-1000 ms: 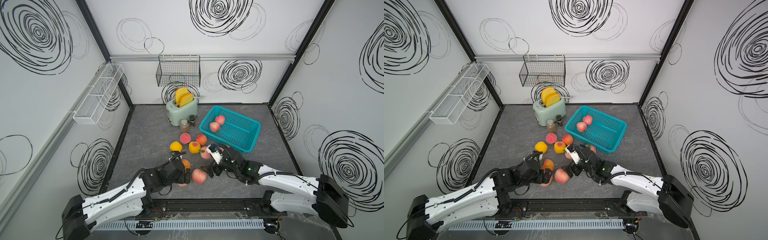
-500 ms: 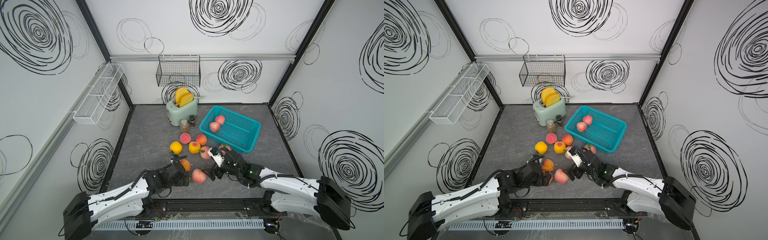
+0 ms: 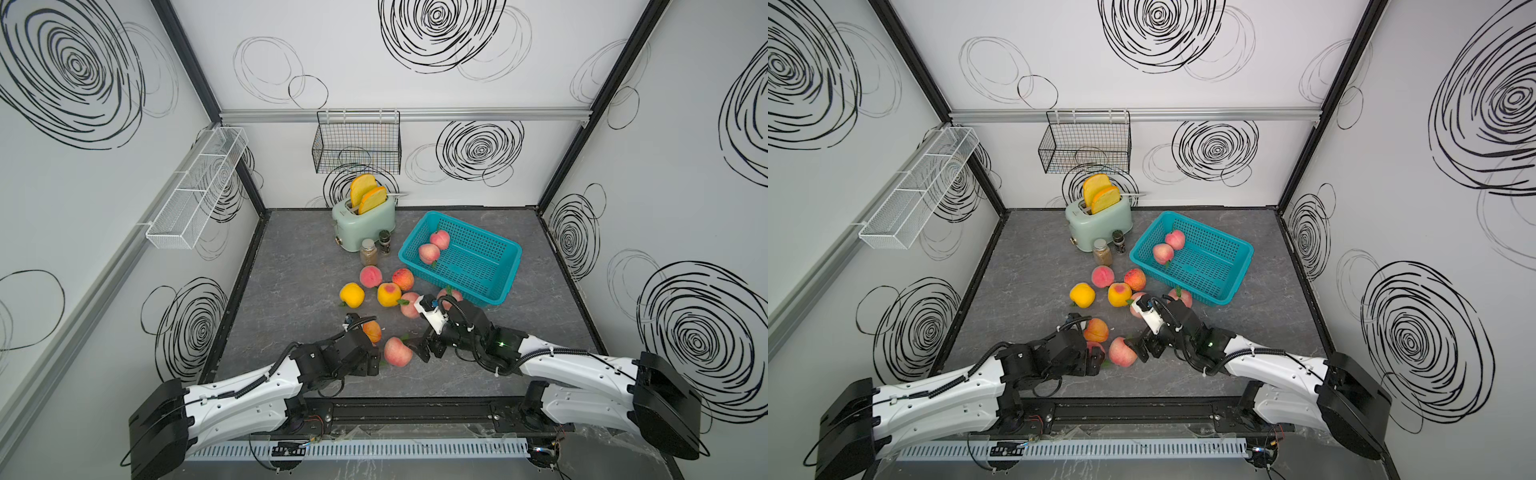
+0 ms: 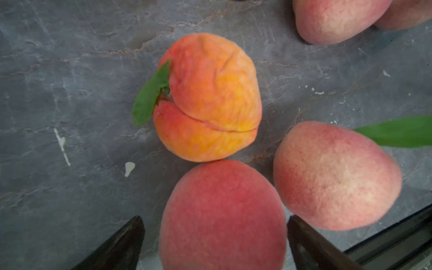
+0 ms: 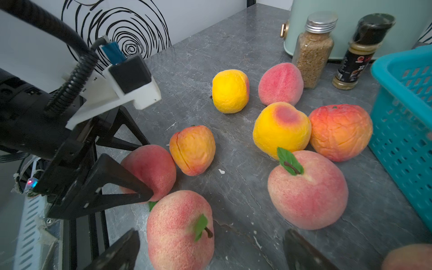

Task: Put the peaches into the basket
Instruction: Pick up the peach from the center of the board.

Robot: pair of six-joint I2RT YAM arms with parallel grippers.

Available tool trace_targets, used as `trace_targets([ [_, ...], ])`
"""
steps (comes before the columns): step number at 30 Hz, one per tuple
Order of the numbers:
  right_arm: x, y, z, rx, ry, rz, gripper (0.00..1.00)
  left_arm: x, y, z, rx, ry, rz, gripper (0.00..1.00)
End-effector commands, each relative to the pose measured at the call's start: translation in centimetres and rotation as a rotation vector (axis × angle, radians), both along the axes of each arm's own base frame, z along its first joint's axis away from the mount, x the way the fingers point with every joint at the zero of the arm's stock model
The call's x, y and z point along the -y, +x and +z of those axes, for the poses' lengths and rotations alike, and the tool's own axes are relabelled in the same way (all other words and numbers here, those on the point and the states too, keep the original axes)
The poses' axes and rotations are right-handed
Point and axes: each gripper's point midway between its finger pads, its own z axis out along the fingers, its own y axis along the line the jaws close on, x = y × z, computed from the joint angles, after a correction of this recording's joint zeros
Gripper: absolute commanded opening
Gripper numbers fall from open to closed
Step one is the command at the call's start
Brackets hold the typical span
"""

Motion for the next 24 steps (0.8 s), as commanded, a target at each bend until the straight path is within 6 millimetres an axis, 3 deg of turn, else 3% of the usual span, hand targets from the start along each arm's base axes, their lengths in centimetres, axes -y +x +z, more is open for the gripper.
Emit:
trace_targets([
  [1, -0.2, -0.5, -0.4, -0.001, 0.010, 0.026, 0.99, 0.4, 0.3, -0.1, 0.010, -0.028, 0.018, 1.00],
  [14, -0.2, -0.2, -0.6, 0.002, -0.001, 0.020, 0.99, 0.4, 0.2, -0.4, 0.008, -0.019, 0.007, 0.80],
  [24, -0.1, 0.2, 0.1, 0.016, 0.004, 0.015, 0.99, 0.5, 0.6, 1.0, 0.030, -0.002, -0.004, 0.77],
])
